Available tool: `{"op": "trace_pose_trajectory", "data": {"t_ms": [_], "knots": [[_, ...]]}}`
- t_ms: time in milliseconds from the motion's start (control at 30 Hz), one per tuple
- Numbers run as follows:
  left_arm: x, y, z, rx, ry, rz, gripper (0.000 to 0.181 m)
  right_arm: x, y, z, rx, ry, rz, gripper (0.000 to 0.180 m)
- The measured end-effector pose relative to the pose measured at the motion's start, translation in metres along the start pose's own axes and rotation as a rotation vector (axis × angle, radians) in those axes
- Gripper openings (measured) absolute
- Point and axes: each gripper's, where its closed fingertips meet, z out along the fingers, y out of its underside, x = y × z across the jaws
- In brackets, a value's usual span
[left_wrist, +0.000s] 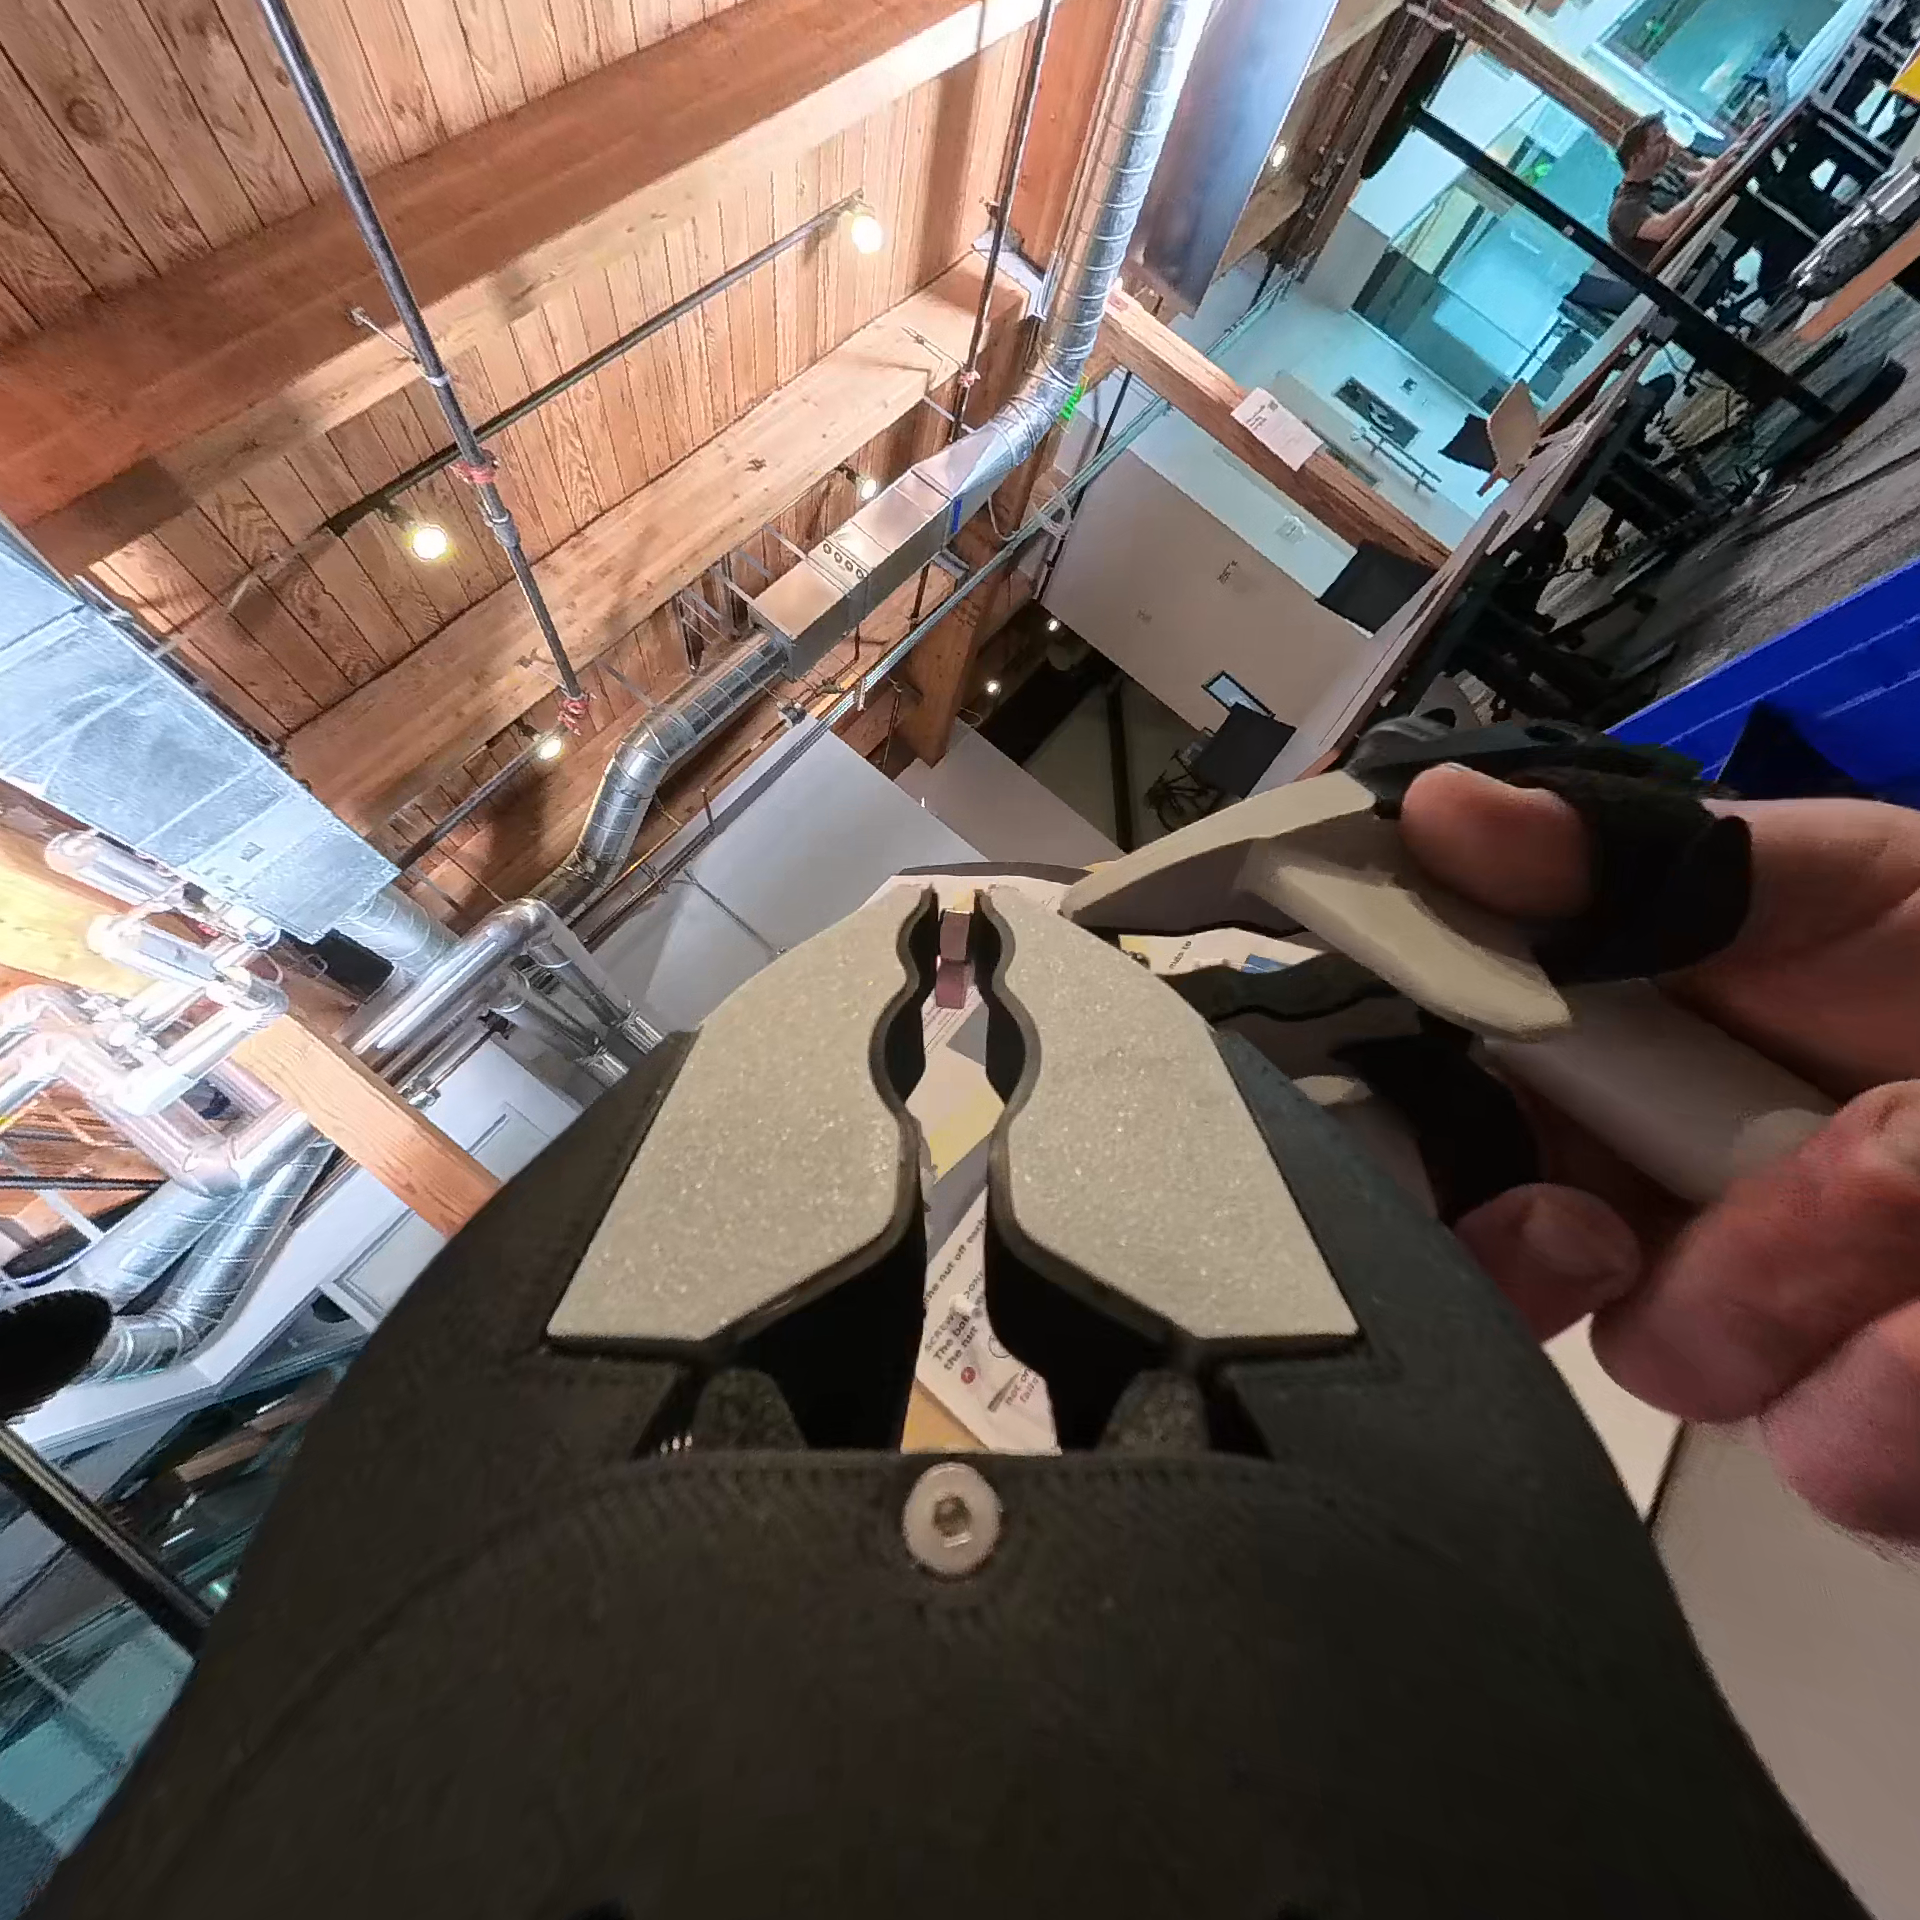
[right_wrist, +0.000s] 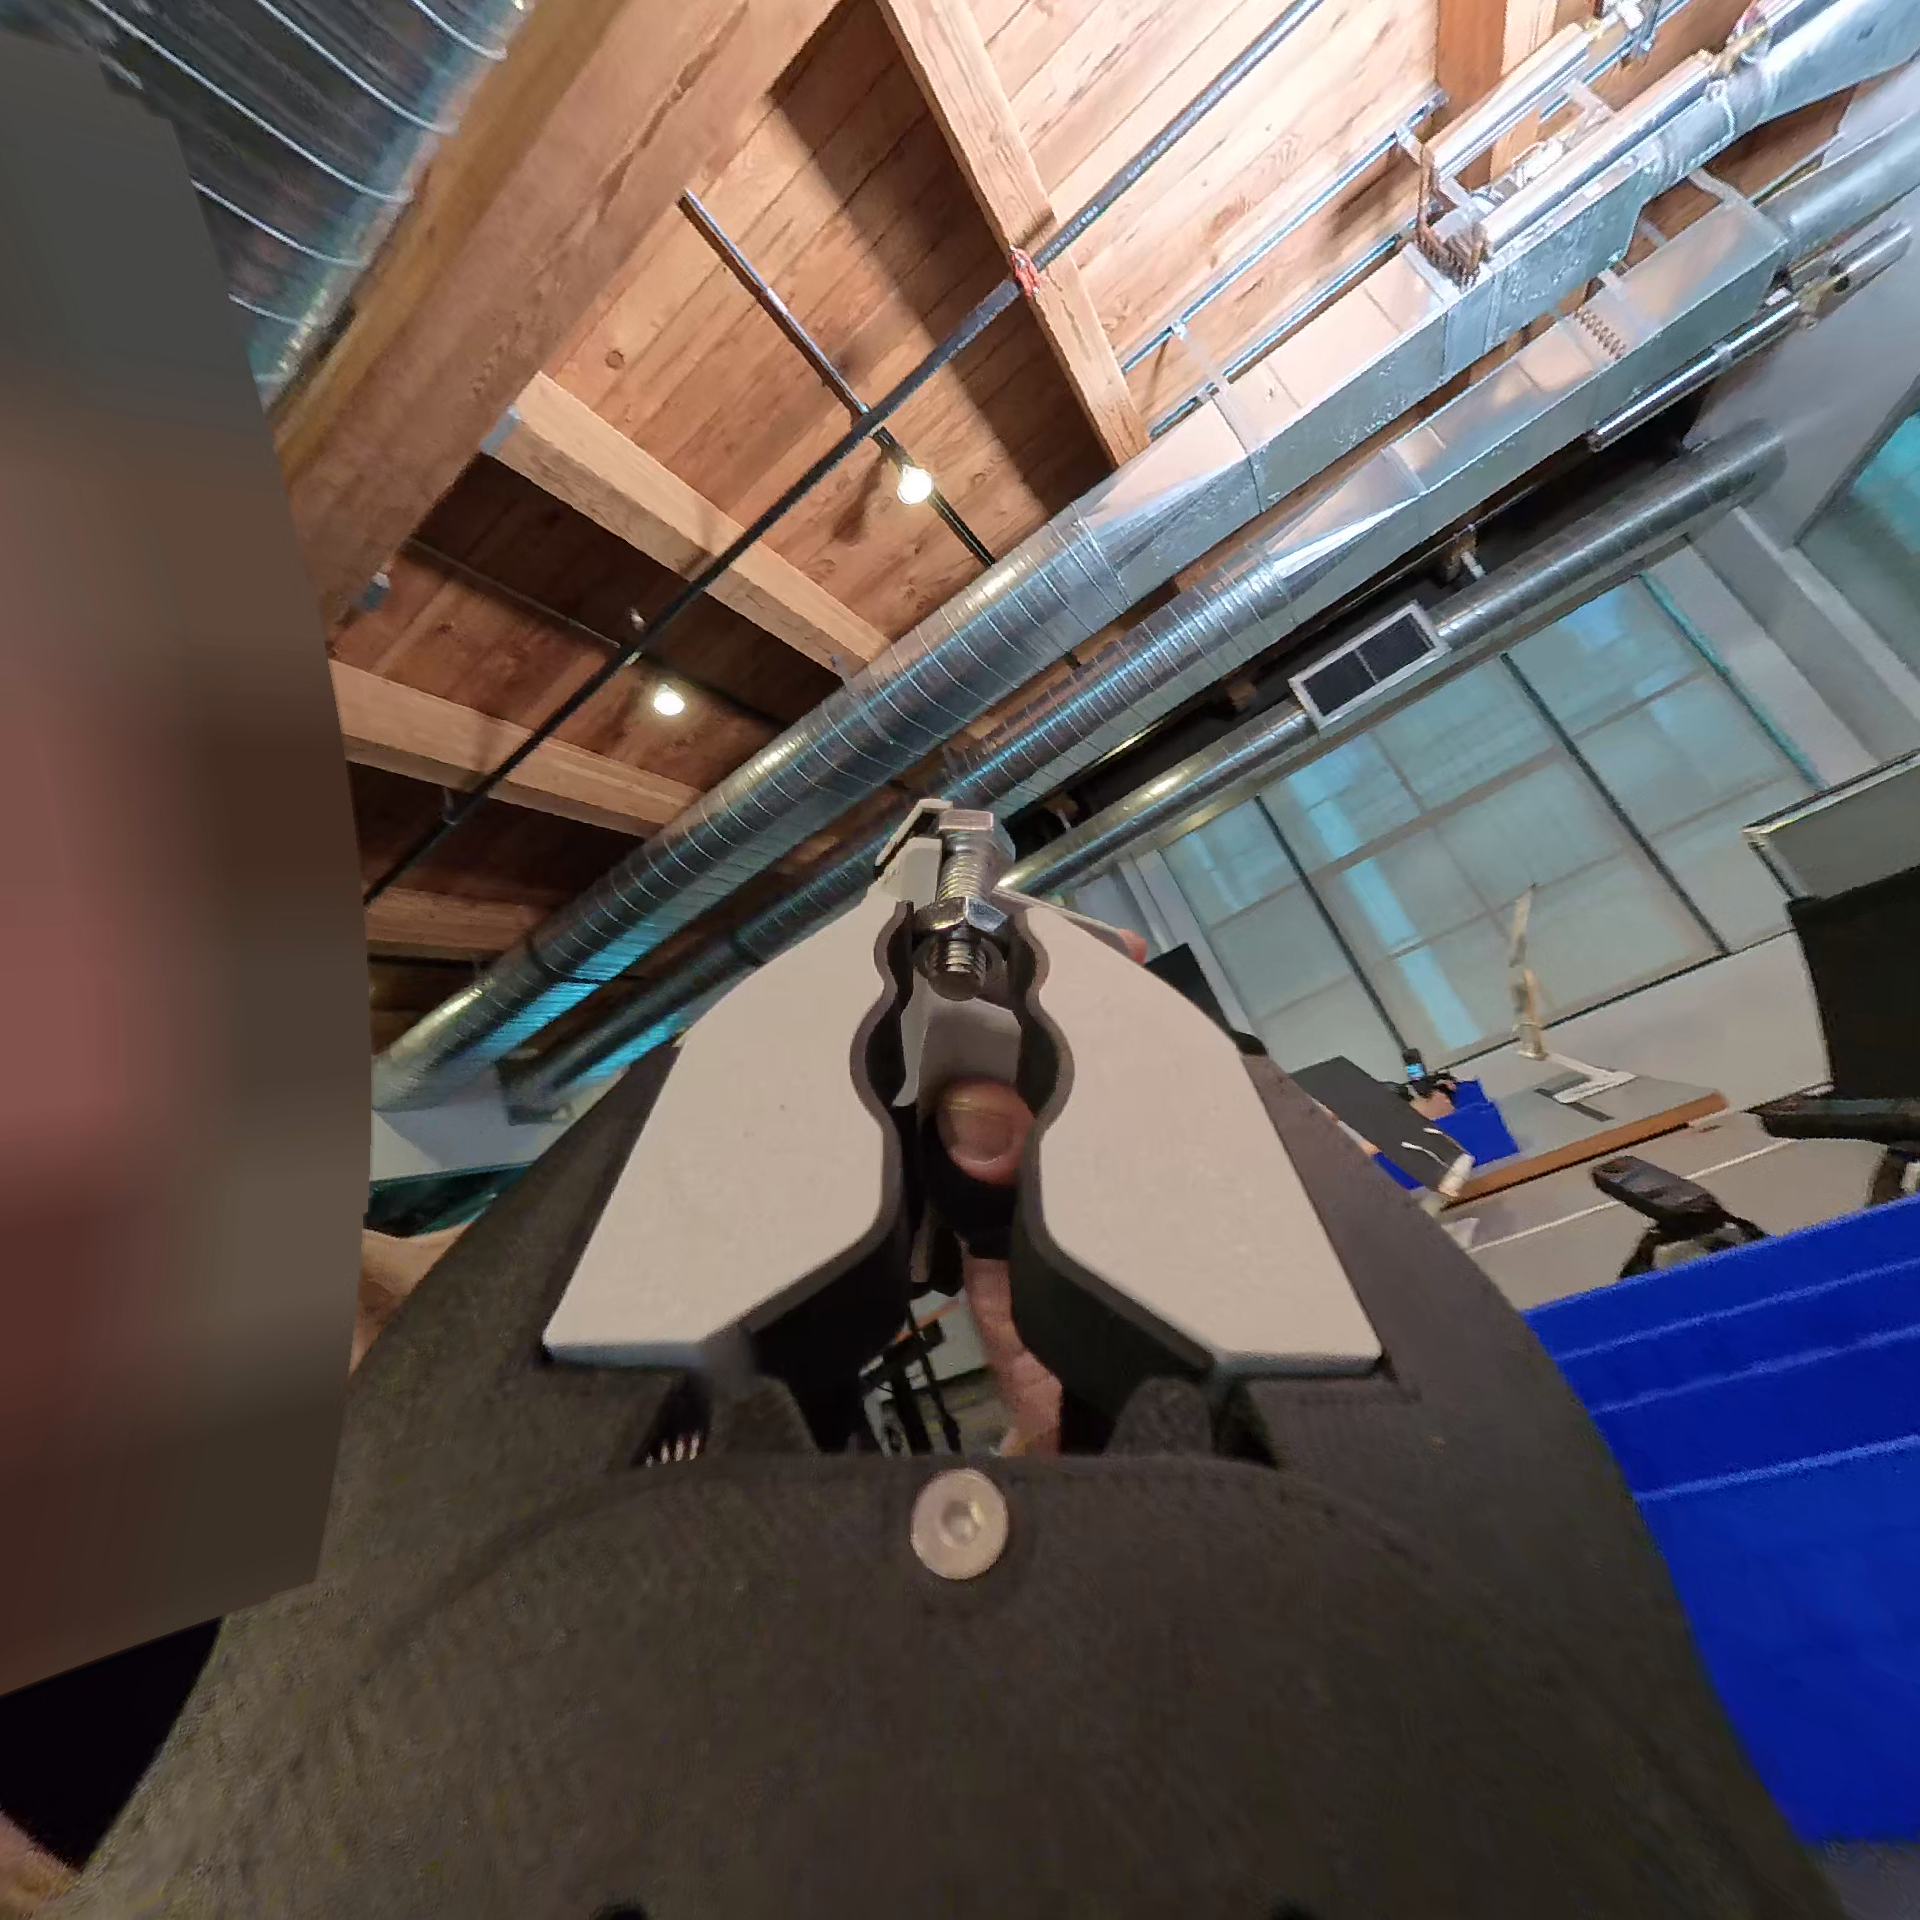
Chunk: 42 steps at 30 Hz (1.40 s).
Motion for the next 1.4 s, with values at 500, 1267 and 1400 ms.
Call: {"op": "trace_pose_trajectory", "data": {"t_ms": [500, 1267, 1400], "knots": [[-0.001, 0.000, 0.000, 0.006, 0.114, -0.123, 0.012, 0.000, -0.007, -0.002, -0.106, 0.086, -0.216, 0.017], [0.049, 0.012, -0.020, -0.082, 0.816, -0.631, 0.030, -0.007, 0.008, -0.036, -0.814, 0.165, -0.996, 0.017], [0.051, 0.013, -0.018, -0.078, 0.816, -0.649, 0.029, -0.005, 0.012, -0.037, -0.829, 0.164, -1.004, 0.017]]}}
